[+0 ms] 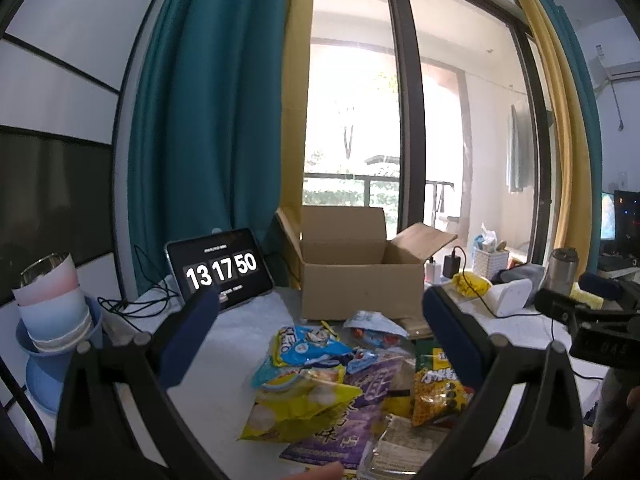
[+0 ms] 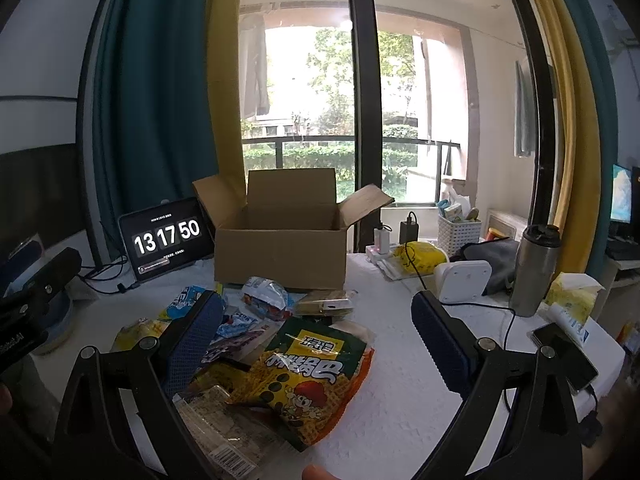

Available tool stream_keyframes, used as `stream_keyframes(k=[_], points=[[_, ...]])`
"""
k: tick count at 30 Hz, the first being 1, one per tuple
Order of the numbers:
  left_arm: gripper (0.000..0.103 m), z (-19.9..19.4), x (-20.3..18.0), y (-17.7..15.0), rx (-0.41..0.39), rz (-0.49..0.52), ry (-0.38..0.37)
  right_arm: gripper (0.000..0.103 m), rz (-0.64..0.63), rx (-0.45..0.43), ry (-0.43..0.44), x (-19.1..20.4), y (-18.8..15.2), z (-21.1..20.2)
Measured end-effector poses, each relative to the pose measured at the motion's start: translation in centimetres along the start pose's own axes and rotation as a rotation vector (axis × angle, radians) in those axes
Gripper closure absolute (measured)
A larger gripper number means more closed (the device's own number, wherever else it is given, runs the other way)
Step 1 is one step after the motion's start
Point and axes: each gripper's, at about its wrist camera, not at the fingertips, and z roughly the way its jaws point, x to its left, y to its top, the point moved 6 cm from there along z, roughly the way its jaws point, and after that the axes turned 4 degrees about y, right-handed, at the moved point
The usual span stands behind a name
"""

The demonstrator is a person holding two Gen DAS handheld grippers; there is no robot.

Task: Organize snacks

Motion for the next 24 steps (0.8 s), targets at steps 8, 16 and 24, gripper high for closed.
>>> stream_keyframes(k=[8,16,24], points=[[0.001,0.22,0.16,-0.38,0.007,0.002,-0.001,0.006,0.008,0.009,0.002,0.00,-0.18,0.39],[0.001,0.09,0.13,-0.60,0.009,0.005,-0.004,0.006,0.009,0.011,0.005,0.03,-0.16,0.36],[0.001,-0.13,0.00,-0.71,0.009,0.008,-0.004,0.006,0.011,0.018,0.004,0.02,-0.20,0.40]])
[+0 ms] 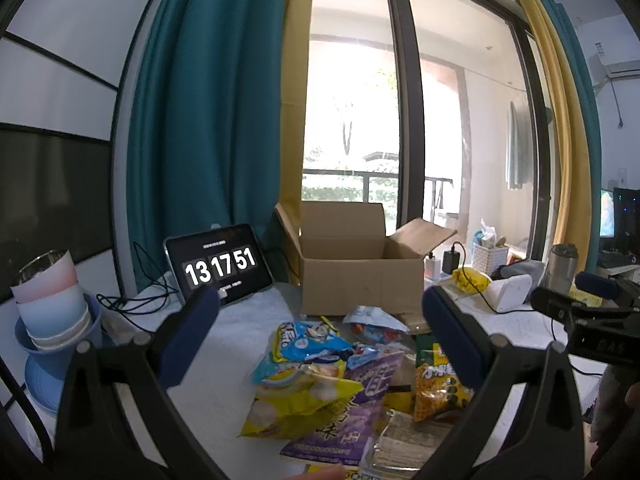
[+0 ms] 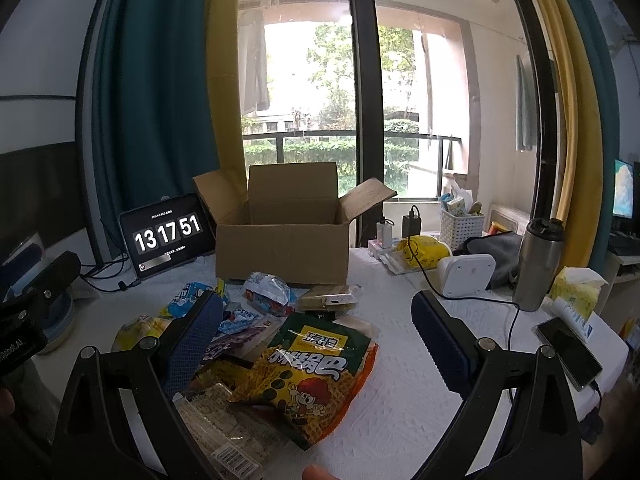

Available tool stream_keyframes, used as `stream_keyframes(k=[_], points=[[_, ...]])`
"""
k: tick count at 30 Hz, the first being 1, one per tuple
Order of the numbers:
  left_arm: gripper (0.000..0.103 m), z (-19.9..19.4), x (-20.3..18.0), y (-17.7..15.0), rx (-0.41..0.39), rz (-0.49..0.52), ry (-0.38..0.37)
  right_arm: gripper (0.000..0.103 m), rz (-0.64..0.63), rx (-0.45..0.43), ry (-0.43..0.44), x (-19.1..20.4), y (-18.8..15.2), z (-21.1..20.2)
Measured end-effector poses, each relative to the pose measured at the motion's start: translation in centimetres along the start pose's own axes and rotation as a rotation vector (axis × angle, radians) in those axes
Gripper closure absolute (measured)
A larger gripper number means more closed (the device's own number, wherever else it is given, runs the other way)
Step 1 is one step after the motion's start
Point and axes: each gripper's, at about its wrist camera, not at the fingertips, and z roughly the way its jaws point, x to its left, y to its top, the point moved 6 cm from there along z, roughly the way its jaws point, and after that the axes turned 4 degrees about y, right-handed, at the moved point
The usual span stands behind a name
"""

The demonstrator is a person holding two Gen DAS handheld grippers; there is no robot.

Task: Organize snacks

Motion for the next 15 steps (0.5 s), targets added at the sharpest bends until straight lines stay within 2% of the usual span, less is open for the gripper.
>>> stream_keyframes(k=[15], points=[[0.001,-0.12,-0.07,-0.01,0.016,-0.007,-0.009,0.006,0.007,0.004,0.005,0.07,-0.12,-0.07]])
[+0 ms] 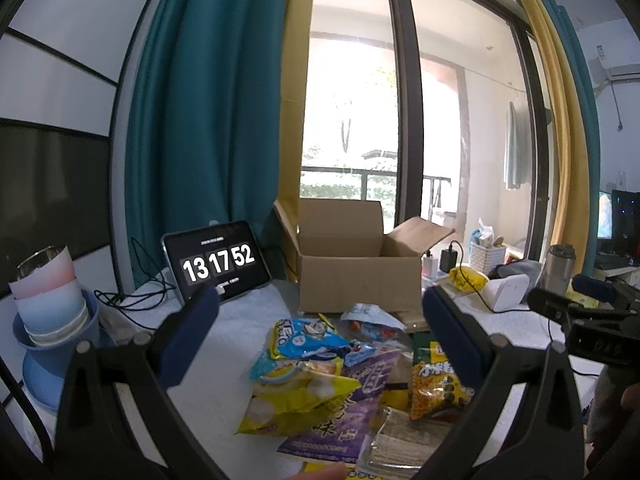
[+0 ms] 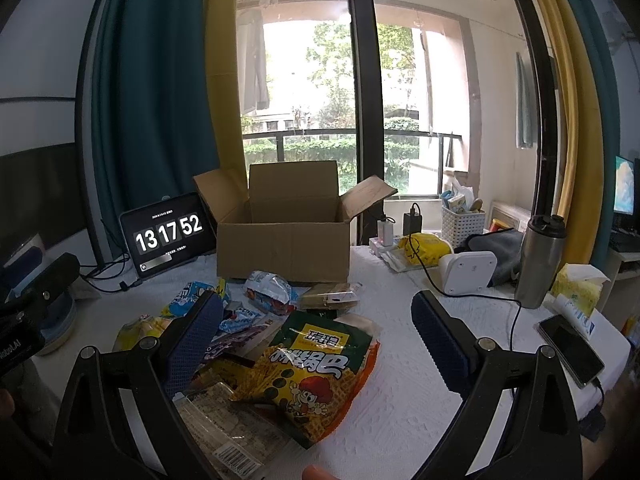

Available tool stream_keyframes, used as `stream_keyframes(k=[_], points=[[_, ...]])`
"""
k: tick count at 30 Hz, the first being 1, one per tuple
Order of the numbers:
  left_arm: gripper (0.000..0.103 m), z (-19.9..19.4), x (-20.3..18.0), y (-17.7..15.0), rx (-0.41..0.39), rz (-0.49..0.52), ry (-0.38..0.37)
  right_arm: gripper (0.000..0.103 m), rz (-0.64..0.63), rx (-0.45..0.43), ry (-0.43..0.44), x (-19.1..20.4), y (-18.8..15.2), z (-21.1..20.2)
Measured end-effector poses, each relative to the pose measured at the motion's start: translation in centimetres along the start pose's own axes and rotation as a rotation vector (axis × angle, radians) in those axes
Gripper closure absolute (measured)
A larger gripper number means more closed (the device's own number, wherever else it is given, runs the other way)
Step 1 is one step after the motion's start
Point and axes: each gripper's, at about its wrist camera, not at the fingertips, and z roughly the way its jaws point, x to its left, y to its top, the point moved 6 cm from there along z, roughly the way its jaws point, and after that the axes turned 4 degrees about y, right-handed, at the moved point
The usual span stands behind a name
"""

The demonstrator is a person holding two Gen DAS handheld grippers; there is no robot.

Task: Organize snacks

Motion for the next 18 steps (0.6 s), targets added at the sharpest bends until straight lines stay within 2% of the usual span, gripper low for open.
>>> stream_keyframes(k=[18], points=[[0.001,0.37,0.36,0.04,0.008,-0.010,0.000,0.006,0.004,0.005,-0.003,-0.02,-0.12,0.02]])
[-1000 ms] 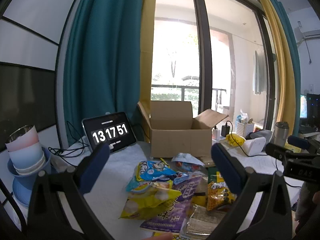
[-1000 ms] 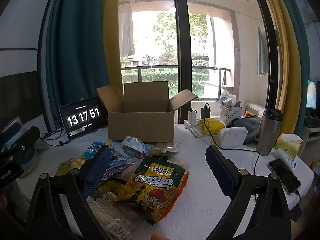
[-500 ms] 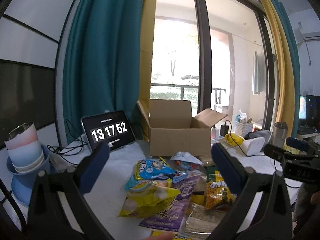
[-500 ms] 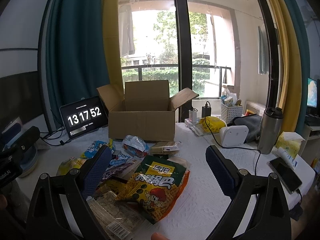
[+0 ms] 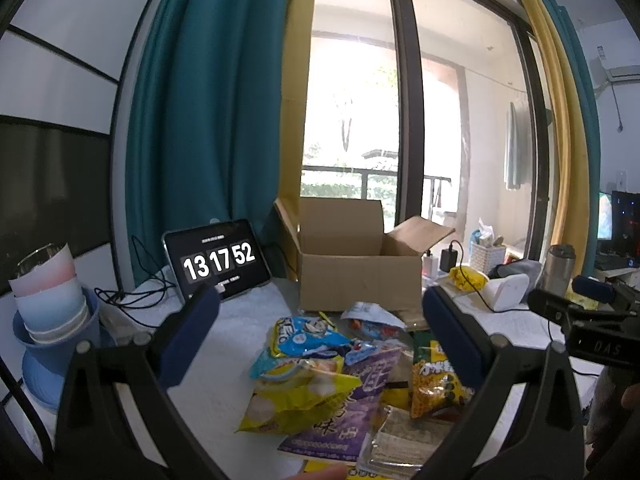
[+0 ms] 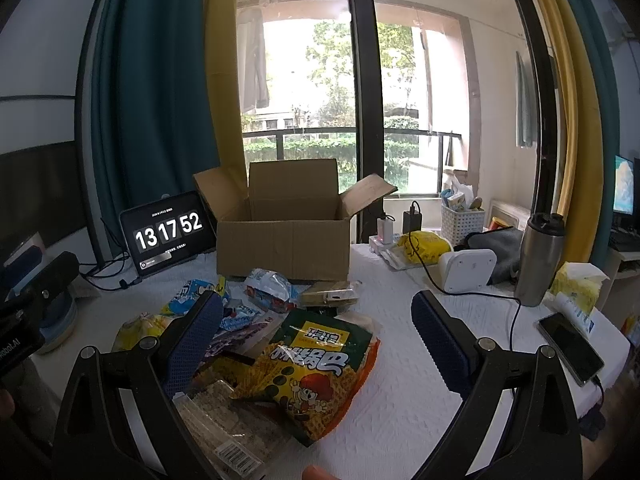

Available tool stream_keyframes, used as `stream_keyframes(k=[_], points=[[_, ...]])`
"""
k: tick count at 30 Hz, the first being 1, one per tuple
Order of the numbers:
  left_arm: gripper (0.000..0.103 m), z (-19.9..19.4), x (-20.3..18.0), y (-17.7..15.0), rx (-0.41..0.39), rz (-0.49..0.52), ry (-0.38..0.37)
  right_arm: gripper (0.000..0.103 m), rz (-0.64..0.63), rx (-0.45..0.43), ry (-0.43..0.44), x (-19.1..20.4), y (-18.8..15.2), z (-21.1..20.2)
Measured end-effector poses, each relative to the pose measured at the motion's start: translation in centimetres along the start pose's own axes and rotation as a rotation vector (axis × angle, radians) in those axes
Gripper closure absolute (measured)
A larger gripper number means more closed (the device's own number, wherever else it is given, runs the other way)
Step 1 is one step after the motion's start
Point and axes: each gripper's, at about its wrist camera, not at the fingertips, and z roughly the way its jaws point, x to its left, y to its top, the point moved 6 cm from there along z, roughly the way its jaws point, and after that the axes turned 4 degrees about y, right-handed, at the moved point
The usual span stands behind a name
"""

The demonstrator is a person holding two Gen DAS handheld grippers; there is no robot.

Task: Organize snacks

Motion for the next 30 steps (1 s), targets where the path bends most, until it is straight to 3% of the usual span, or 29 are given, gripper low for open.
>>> stream_keyframes(k=[10,22,30], points=[[0.001,0.6,0.3,-1.1,0.031,0.002,0.008,0.006,0.001,0.013,0.002,0.0,-0.4,0.1],[0.001,5.4,2.8,-7.3,0.265,-0.015,0.071,0.006,0.024,0.157,-0.004,-1.3,-4.5,4.2],[0.001,8.6,2.8,-8.8,0.356,-0.066,-0.002,0.006,0.124,0.272,0.009,-3.5,-8.4,7.5]])
